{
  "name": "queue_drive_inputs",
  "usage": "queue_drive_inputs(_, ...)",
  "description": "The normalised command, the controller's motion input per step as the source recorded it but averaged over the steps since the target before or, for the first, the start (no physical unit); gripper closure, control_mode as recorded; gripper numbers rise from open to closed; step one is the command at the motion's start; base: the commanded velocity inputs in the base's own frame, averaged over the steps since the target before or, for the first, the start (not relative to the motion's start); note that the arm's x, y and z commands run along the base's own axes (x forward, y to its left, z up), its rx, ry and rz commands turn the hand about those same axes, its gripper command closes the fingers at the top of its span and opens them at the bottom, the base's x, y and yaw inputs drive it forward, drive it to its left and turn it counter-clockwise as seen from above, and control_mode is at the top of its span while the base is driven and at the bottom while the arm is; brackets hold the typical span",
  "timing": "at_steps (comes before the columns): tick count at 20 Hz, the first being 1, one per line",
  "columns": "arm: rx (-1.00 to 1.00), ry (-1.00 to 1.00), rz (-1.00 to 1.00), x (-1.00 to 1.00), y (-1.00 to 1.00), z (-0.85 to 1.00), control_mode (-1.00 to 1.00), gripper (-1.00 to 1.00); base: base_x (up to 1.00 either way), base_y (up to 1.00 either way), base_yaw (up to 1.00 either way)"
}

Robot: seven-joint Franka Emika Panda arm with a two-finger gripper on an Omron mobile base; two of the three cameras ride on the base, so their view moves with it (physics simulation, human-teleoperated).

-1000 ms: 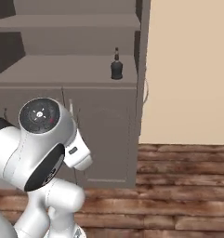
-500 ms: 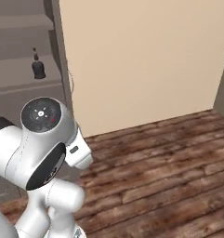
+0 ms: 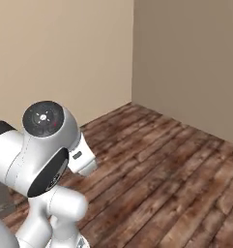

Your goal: There is a bowl on the dining counter. Grab a lemon wedge from the fridge and place it in the bowl. Then get the liquor bottle and glass cup from the cabinet and place them next to the bowl.

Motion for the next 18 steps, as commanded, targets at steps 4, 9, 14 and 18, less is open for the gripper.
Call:
queue_drive_inputs(4,0.0,0.0,0.0,0.0,0.0,0.0,1.0,1.0,0.51,-0.32,-0.64)
queue_drive_inputs(9,0.0,0.0,0.0,0.0,0.0,0.0,1.0,1.0,0.79,-0.03,-0.58)
queue_drive_inputs(14,0.0,0.0,0.0,0.0,0.0,0.0,1.0,1.0,0.93,-0.01,-0.49)
queue_drive_inputs(18,0.0,0.0,0.0,0.0,0.0,0.0,1.0,1.0,0.93,-0.06,-0.54)
